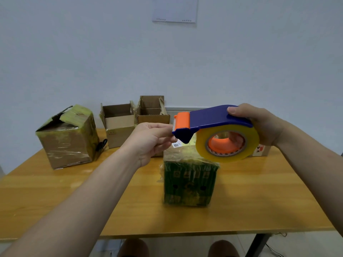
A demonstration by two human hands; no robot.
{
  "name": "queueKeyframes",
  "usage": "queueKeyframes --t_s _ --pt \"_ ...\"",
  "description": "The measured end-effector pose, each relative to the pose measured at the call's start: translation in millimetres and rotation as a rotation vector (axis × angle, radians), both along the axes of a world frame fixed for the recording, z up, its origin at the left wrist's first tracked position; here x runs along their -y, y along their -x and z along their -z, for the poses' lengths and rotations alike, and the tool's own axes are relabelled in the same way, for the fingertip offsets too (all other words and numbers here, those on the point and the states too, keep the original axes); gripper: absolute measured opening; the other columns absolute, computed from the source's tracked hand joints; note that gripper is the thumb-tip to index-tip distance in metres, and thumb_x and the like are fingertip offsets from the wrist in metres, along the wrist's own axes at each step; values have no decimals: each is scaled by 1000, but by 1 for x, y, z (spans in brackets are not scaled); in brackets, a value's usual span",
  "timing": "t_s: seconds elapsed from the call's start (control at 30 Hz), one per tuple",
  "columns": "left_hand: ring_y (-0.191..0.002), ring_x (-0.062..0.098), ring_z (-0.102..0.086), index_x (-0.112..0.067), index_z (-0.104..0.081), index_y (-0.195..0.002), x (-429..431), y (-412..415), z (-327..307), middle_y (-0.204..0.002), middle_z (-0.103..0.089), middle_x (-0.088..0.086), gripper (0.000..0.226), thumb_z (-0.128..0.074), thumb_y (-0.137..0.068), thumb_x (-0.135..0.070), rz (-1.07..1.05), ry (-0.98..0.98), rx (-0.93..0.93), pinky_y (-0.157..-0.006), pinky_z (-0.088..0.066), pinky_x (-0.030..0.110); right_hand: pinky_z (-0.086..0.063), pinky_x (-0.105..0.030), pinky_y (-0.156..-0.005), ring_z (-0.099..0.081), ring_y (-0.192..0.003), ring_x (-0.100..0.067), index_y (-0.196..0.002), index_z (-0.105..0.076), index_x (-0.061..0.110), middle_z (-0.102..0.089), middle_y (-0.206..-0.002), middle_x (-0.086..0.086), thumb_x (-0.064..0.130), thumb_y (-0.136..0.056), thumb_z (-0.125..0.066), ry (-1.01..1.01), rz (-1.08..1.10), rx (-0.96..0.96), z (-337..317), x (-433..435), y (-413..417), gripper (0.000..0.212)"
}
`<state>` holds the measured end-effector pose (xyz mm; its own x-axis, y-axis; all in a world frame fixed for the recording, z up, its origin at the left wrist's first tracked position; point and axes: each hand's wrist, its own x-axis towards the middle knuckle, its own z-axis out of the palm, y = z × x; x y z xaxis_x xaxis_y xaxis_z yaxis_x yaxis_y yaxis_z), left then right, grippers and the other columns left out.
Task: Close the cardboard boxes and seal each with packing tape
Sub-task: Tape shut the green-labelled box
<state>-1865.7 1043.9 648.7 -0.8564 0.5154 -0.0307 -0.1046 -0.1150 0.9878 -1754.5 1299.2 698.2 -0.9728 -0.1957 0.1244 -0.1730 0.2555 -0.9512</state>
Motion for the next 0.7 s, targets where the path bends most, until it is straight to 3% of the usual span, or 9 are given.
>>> queueKeyframes --t_s 0.2,0.3,0.47,0.57,0.63,0.7 --pt "-66 10 -72 -3 -79 -97 3 -6 3 -87 -79 15 8 -76 -90 -7 -51 59 -32 -56 -57 18 -60 -34 -70 -72 -80 -21 -95 -80 22 -75 -94 -7 66 -50 -88 48 -15 85 0 -9 -5 64" --pt "-67 9 -71 -4 -80 -94 15 0 8 -86 -79 12 9 -81 -86 -9 -112 92 -31 -58 -57 19 -60 -33 -68 -72 -73 -20 -84 -81 21 -75 -84 -5 63 -45 -90 92 13 119 -2 -18 -14 58" --pt "-67 12 -74 -4 -81 -89 21 -3 16 -81 -79 13 7 -82 -85 -11 -73 317 -171 -58 -59 21 -60 -34 -64 -72 -70 -21 -81 -82 20 -76 -84 -10 56 -40 -94 9 79 222 -2 -27 -22 56" --pt "-69 14 -76 -4 -80 -90 21 -5 14 -81 -79 12 11 -82 -87 -14 -38 414 -258 -58 -59 22 -60 -34 -65 -73 -72 -21 -82 -82 21 -76 -87 -10 65 -39 -93 -31 110 204 -2 -27 -23 63" --pt "-70 15 -77 -4 -78 -91 23 -6 12 -80 -79 10 12 -81 -88 -15 -21 460 -299 -60 -60 24 -60 -35 -67 -73 -75 -23 -86 -82 23 -77 -91 -12 71 -46 -89 -94 127 190 -3 -27 -23 63" --pt "-73 18 -78 -4 -77 -92 23 -9 13 -79 -79 8 13 -80 -89 -16 -19 495 -346 -63 -63 27 -57 -36 -67 -73 -73 -21 -83 -82 24 -76 -89 -11 60 -69 -78 -164 121 185 -6 -21 -22 39"
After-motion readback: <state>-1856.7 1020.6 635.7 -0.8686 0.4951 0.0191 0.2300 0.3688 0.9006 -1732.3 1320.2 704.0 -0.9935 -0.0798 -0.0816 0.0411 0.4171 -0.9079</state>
